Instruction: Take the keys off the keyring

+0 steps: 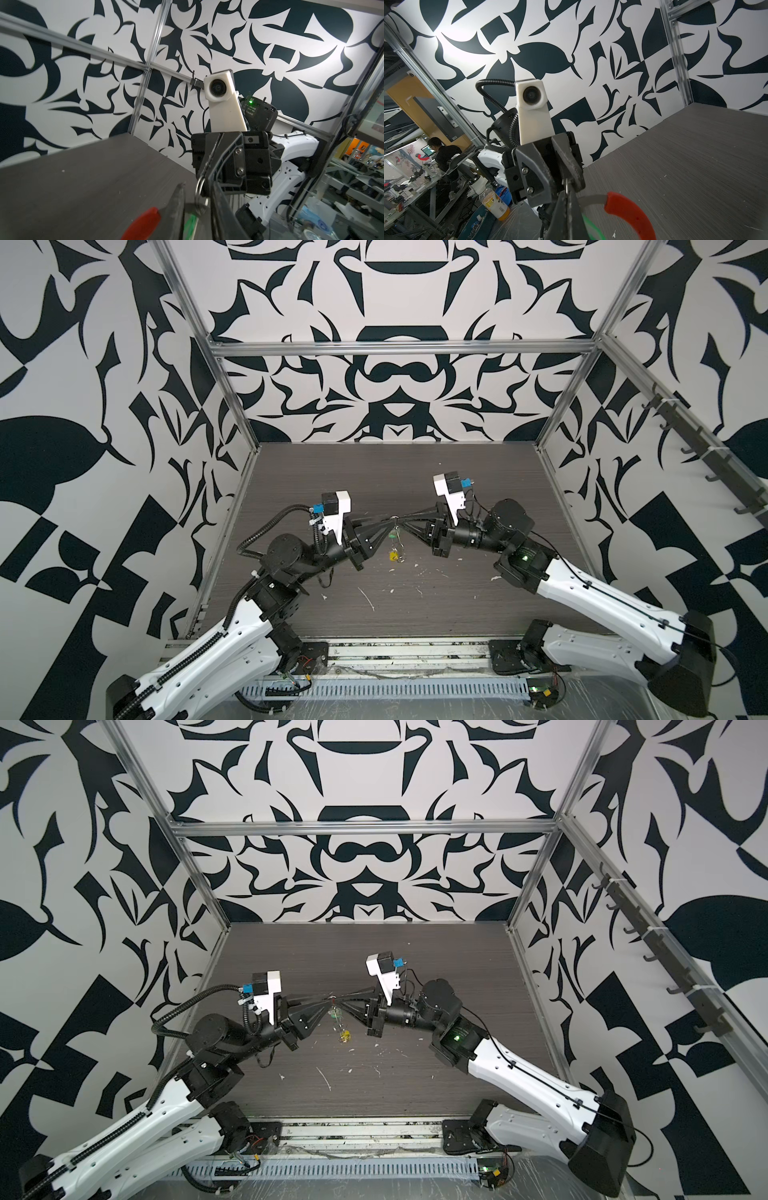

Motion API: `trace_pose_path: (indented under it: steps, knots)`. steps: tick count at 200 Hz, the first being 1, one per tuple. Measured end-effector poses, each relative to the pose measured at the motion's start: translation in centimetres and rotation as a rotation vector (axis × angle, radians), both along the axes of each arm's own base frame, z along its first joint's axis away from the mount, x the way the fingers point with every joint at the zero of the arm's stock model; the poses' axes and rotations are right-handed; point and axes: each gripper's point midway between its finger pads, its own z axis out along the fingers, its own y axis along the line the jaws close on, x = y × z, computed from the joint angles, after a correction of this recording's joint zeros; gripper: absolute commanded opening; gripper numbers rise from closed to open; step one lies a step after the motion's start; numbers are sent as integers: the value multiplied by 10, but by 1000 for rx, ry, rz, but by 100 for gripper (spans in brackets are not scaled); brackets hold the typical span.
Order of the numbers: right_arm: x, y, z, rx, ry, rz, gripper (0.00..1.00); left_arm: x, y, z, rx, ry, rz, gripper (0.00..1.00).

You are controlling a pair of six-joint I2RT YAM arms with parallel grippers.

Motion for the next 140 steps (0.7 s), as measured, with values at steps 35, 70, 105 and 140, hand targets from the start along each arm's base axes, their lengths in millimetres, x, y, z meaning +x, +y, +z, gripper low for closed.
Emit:
trace_pose_path:
  steps: [35,70,105,140]
  knots:
    - [0,-2,-1,-7,4,-9,0,-6,17,9,-14,-31,52,41]
    - [-1,-4,2,-1,-4,-17,0,-8,14,7,12,-24,34,39]
    - [-1,-4,2,-1,-4,-17,0,-1,-4,-6,77,29,-15,36]
    - [-1,-4,1,-6,1,-17,0,1,-12,-16,105,55,-44,31]
